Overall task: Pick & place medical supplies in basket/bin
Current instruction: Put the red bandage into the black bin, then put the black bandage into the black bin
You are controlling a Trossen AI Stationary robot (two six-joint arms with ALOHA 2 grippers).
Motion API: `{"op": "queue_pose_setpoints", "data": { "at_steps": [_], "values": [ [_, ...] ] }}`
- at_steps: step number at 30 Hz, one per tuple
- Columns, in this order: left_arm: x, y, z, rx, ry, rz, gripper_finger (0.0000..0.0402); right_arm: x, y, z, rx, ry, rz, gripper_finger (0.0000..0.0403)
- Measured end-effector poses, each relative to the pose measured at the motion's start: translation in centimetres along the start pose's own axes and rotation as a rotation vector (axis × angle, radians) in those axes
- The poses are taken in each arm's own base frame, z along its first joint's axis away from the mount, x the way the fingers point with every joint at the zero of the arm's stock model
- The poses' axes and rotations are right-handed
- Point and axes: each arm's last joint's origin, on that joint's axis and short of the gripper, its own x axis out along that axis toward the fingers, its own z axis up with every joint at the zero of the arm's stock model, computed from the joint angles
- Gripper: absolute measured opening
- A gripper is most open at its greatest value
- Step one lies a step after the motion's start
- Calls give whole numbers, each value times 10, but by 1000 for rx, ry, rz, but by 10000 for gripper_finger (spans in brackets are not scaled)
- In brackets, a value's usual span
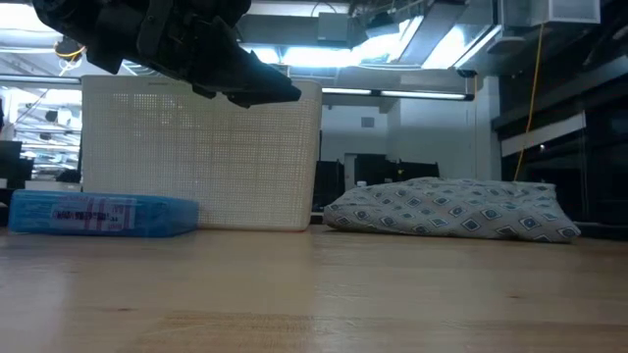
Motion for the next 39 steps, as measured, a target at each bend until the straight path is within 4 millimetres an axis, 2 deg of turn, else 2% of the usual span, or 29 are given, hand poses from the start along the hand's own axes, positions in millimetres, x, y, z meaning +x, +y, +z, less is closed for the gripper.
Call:
{"op": "queue_pose_setpoints", "data": {
  "at_steps": [4,8,15,20,26,30,39],
  "values": [
    [0,0,0,0,0,0,182,0,1,-2,-2,22,7,337],
    [0,0,0,0,0,0,182,0,1,-2,-3,22,12,358],
    [0,0,0,0,0,0,182,0,6,2,23,-58,49,361],
    [0,0,0,0,0,0,182,-1,12,8,1,-212,80,362],
    [0,0,0,0,0,0,182,-3,10,19,-38,-376,22,362],
    [0,0,0,0,0,-1,182,-3,11,23,76,-358,66,362],
    [0,0,0,0,0,0,182,-3,8,35,157,-337,105,362]
  ]
}}
